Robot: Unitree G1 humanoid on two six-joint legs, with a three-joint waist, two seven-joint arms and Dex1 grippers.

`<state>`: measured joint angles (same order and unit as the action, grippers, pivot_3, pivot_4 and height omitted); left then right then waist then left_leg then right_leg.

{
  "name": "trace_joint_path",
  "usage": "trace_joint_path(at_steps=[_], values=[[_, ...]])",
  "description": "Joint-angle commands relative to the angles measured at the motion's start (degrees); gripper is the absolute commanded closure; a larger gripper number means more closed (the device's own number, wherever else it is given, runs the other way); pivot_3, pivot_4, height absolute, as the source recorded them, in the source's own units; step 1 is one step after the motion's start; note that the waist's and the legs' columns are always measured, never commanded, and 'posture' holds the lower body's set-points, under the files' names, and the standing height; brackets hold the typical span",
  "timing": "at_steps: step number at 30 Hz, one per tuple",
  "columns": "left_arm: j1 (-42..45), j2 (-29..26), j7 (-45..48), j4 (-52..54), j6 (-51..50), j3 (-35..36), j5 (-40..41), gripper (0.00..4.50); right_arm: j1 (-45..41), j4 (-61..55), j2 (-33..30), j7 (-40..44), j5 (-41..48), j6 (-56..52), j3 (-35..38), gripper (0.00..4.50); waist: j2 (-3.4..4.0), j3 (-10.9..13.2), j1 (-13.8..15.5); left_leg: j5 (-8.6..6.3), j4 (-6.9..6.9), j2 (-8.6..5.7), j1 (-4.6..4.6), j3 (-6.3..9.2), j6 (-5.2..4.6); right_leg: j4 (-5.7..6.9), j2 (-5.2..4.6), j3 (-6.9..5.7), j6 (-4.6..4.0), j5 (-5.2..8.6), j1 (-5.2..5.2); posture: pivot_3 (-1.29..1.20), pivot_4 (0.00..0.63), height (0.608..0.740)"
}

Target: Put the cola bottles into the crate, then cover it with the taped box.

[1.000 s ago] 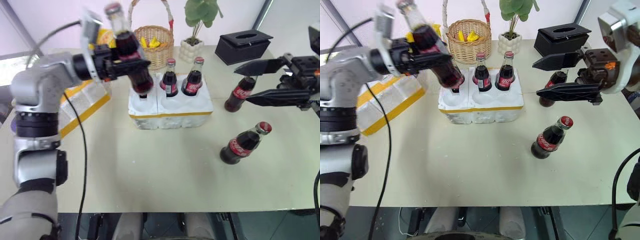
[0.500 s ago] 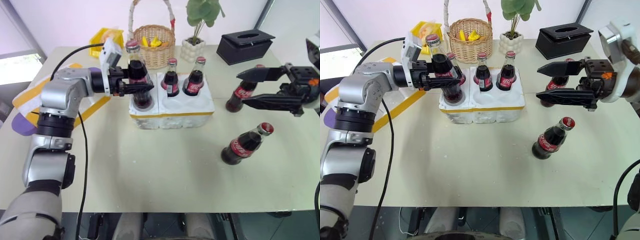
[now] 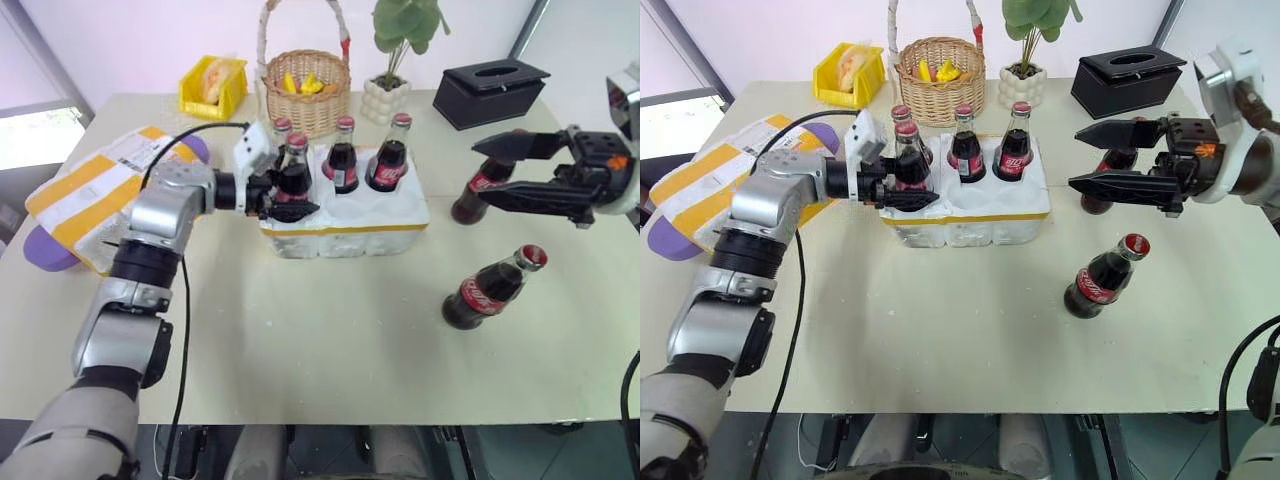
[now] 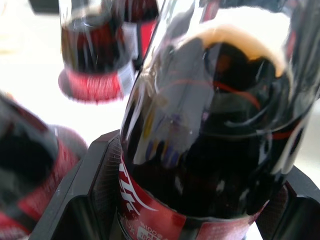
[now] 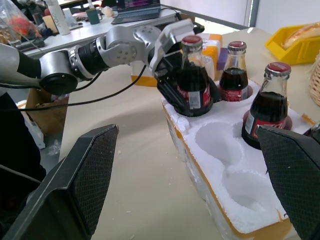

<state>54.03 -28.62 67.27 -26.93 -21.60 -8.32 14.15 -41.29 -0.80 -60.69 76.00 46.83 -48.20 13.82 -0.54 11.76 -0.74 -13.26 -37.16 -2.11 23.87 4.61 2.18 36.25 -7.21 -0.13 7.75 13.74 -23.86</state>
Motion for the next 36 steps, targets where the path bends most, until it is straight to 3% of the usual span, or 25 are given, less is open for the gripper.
trace_joint_path(at_steps=[1, 3, 5, 7, 14, 23, 26, 29, 32, 36], values=[[-0.1, 0.38, -1.04, 1.31, 1.57, 0.76, -0.62, 1.69, -0.19, -0.77, -0.08, -0.42, 0.14, 1.19, 1.48, 0.0, 0.01, 0.0, 0.02, 0.0, 0.0, 0.0, -0.01, 0.0, 0.0, 0.0, 0.0, 0.0, -0.01, -0.01, 0.01, 0.0, 0.15, 0.738], [-0.91, 0.62, -1.74, 1.39, 1.51, 1.06, -0.76, 1.69, 0.24, -0.81, 0.03, -0.59, -0.03, 1.55, 1.47, 0.0, 0.0, 0.0, 0.05, 0.0, -0.02, 0.0, -0.01, 0.01, 0.0, 0.0, 0.0, 0.0, -0.01, -0.02, 0.02, 0.0, 0.15, 0.738], [-1.35, 0.97, -2.66, 1.57, 0.36, 2.0, -0.02, 0.63, 0.63, -0.93, 0.06, -0.5, -0.04, 1.62, 1.56, 0.0, 0.01, -0.01, 0.02, 0.0, -0.03, 0.0, -0.03, 0.01, 0.0, 0.0, 0.0, 0.0, 0.0, -0.04, 0.04, 0.0, 0.15, 0.738], [-1.76, 0.99, -3.22, 2.43, -0.21, 2.74, 0.56, 0.07, 0.76, -0.91, 0.1, -0.43, -0.05, 1.62, 1.57, 0.0, 0.01, -0.01, 0.02, 0.0, -0.04, 0.0, -0.06, 0.01, 0.0, 0.0, 0.0, 0.0, 0.0, -0.07, 0.07, 0.0, 0.15, 0.738], [-4.04, -1.98, -2.62, 12.02, -8.05, 9.28, 8.26, 0.07, 2.89, 0.32, -0.01, -1.14, -1.46, 3.18, 2.51, 0.0, 0.01, -0.01, -0.15, 0.01, -0.05, 0.01, -0.09, 0.02, 0.0, 0.01, 0.0, 0.0, 0.0, -0.1, 0.09, 0.0, 0.15, 0.738], [-3.5, -14.27, 1.31, 26.82, -30.61, 22.41, 29.9, 0.07, 6.77, 3.77, -3.47, -1.41, 1.36, 0.58, 12.0, 0.0, 0.01, -0.01, -0.12, 0.01, -0.02, 0.02, -0.1, 0.04, 0.0, 0.01, 0.01, 0.0, 0.0, -0.1, 0.09, 0.0, 0.15, 0.738], [-5.82, -20.62, 6.66, 31.0, -35.31, 23.35, 35.38, 0.07, 14.39, 3.01, -4.01, -2.32, 0.9, -0.05, 19.59, 0.0, -0.02, -0.02, 0.0, 0.01, -0.02, 0.02, -0.1, 0.06, 0.0, -0.04, 0.02, -0.02, 0.0, -0.09, 0.16, 0.0, 0.15, 0.738], [-9.88, -24.44, 9.29, 34.01, -34.55, 22.04, 35.71, 0.07, 24.45, -0.04, -2.88, -2.31, 3.05, -3.52, 30.24, 0.0, 0.02, -0.04, 0.13, -0.01, 0.01, 0.01, -0.23, 0.03, -0.02, -0.1, 0.01, 0.0, -0.01, -0.09, 0.31, 0.0, 0.15, 0.738], [-11.47, -26.1, 10.42, 34.69, -33.96, 21.7, 36.34, 0.07, 37.81, -7.54, 0.73, -1.98, 4.21, -6.62, 40.03, 0.0, 0.0, -0.03, 0.23, -0.01, 0.03, 0.09, -0.41, 0.05, -0.02, -0.07, 0.07, -0.01, -0.03, -0.08, 0.45, 0.0, 0.15, 0.738], [-11.07, -26.41, 11.14, 34.33, -32.74, 20.26, 35.93, 0.07, 52.03, -16.68, 6.79, -2.07, 1.99, -3.1, 44.14, 0.0, 0.0, -0.08, 0.02, -0.01, -0.04, 0.21, -0.55, 0.05, -0.02, -0.1, 0.2, -0.01, -0.22, -0.01, 0.64, 0.0, 0.15, 0.738]])
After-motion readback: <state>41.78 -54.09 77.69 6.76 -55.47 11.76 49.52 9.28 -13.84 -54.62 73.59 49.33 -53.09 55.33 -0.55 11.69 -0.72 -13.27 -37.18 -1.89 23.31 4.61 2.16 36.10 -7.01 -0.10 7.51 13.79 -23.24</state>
